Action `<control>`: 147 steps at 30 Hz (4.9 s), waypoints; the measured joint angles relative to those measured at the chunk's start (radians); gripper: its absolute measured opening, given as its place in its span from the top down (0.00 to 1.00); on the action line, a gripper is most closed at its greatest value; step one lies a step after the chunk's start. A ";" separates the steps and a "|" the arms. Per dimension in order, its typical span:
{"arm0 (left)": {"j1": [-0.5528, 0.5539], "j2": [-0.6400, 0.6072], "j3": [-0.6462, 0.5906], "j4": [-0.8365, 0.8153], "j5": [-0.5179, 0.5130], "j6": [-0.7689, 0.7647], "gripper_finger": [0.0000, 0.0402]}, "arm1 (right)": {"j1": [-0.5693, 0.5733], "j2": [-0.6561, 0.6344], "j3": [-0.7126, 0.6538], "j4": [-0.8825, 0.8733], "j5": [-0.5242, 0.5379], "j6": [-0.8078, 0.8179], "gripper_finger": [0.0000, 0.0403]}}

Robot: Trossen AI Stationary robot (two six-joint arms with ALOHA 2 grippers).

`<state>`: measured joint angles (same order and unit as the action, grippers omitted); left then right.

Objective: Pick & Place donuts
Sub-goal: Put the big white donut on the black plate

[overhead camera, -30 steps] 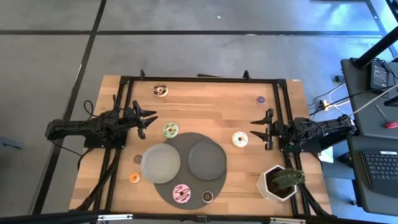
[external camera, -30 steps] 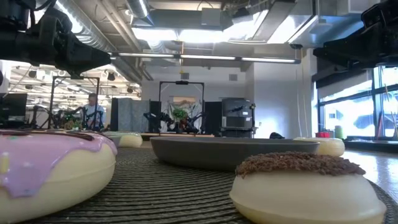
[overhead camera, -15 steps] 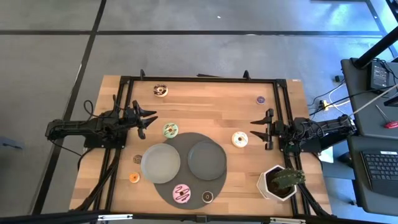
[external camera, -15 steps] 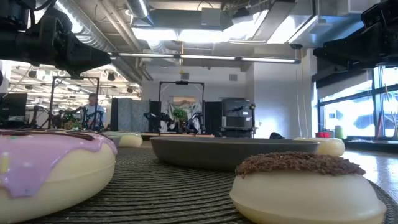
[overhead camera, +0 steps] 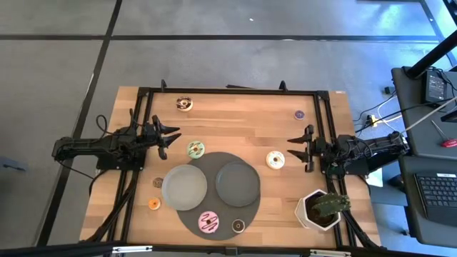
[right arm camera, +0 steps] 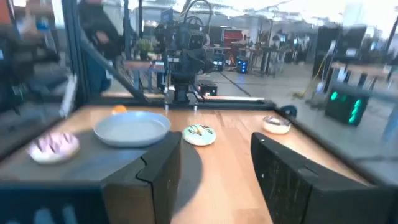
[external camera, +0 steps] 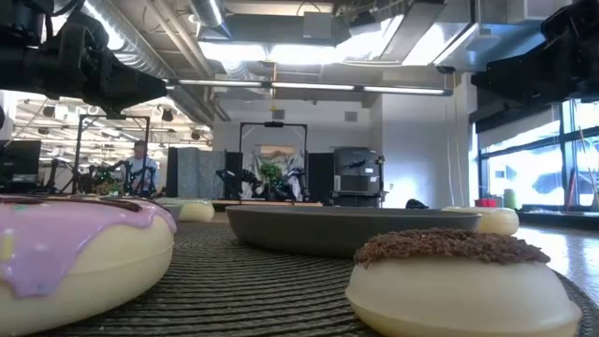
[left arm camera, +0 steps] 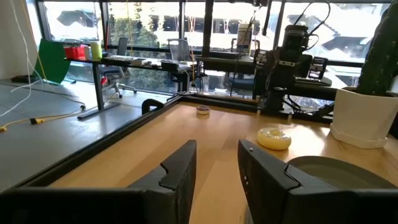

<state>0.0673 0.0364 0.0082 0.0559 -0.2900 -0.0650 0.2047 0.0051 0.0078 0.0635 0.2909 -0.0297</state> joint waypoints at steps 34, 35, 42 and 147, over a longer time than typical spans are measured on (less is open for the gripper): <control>0.000 0.000 0.000 0.000 -0.006 0.005 0.71 | 0.000 0.167 0.120 -0.140 0.027 0.055 0.39; 0.001 0.000 0.000 0.002 -0.023 0.019 0.72 | 0.000 0.212 0.138 -0.158 0.041 0.073 0.39; 0.002 0.000 0.000 0.008 -0.078 0.024 0.72 | -0.050 0.571 0.244 -0.288 0.063 0.392 0.39; 0.002 0.000 0.000 0.009 -0.084 0.026 0.71 | -0.095 1.783 1.065 -0.367 -0.294 0.129 0.67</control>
<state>0.0692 0.0361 0.0084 0.0647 -0.3739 -0.0388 0.1095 1.7885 1.0725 -0.3040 -0.0029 0.0998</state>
